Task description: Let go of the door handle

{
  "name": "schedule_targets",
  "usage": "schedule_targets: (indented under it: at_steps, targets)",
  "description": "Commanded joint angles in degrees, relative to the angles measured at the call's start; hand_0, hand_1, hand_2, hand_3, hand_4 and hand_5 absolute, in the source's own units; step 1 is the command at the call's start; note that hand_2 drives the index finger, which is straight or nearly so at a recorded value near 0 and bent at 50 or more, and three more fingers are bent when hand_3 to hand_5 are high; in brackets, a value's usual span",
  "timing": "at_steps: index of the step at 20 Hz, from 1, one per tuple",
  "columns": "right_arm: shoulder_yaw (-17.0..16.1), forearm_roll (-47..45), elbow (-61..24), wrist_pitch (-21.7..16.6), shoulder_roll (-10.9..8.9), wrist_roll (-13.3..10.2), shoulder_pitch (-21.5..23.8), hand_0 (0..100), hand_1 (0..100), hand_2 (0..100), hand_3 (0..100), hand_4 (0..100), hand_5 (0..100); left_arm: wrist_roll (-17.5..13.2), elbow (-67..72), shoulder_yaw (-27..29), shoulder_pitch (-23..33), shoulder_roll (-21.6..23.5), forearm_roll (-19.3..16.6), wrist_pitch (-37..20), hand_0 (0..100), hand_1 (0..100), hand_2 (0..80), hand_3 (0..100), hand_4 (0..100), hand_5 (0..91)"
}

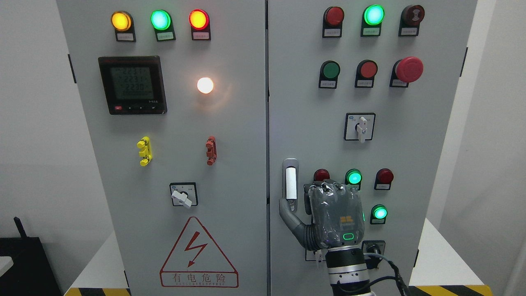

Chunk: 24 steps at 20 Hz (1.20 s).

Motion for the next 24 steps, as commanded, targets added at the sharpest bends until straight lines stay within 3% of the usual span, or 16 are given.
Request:
schedule_targets:
  at_steps: [1, 24]
  targets:
    - [-0.6, -0.3, 0.0, 0.0, 0.17, -0.1, 0.0, 41, 33, 92, 100, 92, 99, 0.0, 1.1, -0.8, 0.0, 0.0, 0.0, 0.0, 12, 39, 0.0, 0, 0, 0.0]
    - [-2.6, -1.0, -1.4, -0.1, -0.27, -2.0, 1.5, 46, 36, 92, 100, 92, 99, 0.0, 1.1, -0.8, 0.0, 0.0, 0.0, 0.0, 12, 39, 0.0, 0, 0, 0.0]
